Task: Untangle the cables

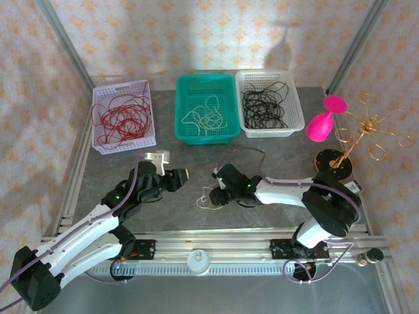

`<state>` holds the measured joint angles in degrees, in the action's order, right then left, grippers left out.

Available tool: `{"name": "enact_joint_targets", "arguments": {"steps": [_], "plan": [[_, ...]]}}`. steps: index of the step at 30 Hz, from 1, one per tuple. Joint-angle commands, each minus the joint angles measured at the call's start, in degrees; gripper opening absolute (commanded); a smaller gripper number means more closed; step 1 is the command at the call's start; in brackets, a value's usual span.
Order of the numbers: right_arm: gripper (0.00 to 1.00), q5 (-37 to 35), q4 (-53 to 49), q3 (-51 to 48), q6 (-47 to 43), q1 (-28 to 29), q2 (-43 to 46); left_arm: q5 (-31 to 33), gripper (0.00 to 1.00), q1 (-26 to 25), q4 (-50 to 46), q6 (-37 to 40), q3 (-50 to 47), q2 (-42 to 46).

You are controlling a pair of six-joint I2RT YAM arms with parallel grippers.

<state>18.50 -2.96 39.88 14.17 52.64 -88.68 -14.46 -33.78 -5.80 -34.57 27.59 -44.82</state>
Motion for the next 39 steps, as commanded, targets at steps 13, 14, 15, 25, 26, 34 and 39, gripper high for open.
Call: {"name": "enact_joint_targets", "arguments": {"steps": [13, 14, 15, 25, 26, 34, 39], "plan": [[0.0, -14.76, -5.69, 5.17, -1.2, 2.99, 4.59, -4.85, 0.52, -0.09, 0.34, 0.64, -2.75, 2.56], [0.0, -16.26, -6.12, 5.4, -1.57, 2.98, 6.3, -6.85, 0.52, -0.14, 1.39, 0.64, -2.93, 2.69], [0.0, -17.4, -6.43, 5.64, -1.97, 2.99, 8.01, -9.36, 0.52, -0.15, 2.84, 0.66, -3.22, 2.79], [0.0, -17.36, -9.39, 9.14, -1.57, 2.99, 15.64, -20.6, 0.56, -0.23, 21.59, -1.27, -6.61, -2.82], [0.0, -17.03, -9.26, 9.23, -1.43, 2.99, 15.97, -20.6, 0.56, -0.24, 22.14, -0.95, -6.35, -3.97], [0.0, -15.53, -9.06, 9.87, -1.03, 2.97, 18.22, -19.27, 0.56, -0.28, 27.13, 0.3, -5.67, -9.95], [0.0, -14.81, -8.67, 9.65, -0.68, 2.97, 20.04, -20.64, 0.55, -0.23, 31.29, -0.41, -5.37, -13.56]]}}
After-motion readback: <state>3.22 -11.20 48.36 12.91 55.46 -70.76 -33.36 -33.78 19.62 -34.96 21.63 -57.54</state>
